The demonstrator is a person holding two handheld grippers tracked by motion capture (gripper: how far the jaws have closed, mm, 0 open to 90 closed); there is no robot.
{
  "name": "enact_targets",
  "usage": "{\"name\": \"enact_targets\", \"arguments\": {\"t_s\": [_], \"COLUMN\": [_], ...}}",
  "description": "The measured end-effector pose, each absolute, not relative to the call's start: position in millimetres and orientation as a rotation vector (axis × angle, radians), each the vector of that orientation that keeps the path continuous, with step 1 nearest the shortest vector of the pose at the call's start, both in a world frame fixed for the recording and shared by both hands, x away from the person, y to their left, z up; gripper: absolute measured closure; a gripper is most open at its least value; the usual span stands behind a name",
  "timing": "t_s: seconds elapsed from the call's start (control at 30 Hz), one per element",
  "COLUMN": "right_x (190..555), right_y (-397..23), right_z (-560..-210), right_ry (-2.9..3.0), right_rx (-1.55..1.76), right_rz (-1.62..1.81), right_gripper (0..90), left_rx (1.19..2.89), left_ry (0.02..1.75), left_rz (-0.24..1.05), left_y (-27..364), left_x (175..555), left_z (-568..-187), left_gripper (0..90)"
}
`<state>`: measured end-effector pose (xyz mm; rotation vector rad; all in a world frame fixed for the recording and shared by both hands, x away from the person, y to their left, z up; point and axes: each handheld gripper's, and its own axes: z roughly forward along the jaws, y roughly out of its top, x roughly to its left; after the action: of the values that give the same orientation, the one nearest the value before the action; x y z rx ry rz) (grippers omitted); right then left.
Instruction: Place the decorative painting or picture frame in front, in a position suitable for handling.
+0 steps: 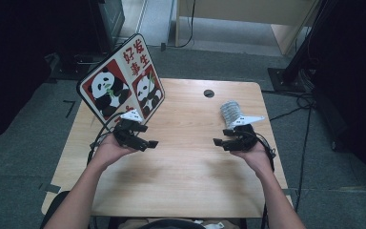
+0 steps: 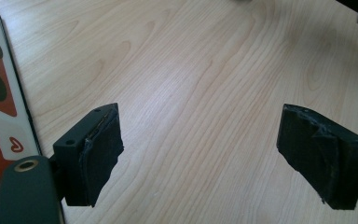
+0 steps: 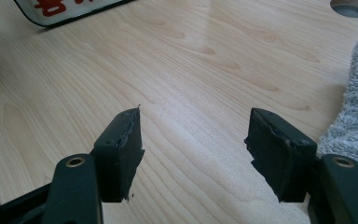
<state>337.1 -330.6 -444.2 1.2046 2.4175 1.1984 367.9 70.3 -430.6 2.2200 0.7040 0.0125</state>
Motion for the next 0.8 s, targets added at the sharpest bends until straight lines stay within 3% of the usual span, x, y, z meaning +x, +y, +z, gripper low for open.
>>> {"name": "enact_targets", "arguments": {"t_s": [0.8], "right_x": [352.2], "right_y": [-322.6], "right_z": [-444.2], "right_ry": [2.463], "right_rx": [1.167], "right_rz": [1.168], "right_gripper": [36.4], "left_rx": [2.171], "left_ry": [0.727], "left_rz": [0.065], "left_y": [100.1], "left_x": [348.4], "left_z": [-415.7], "left_gripper": [17.5]}}
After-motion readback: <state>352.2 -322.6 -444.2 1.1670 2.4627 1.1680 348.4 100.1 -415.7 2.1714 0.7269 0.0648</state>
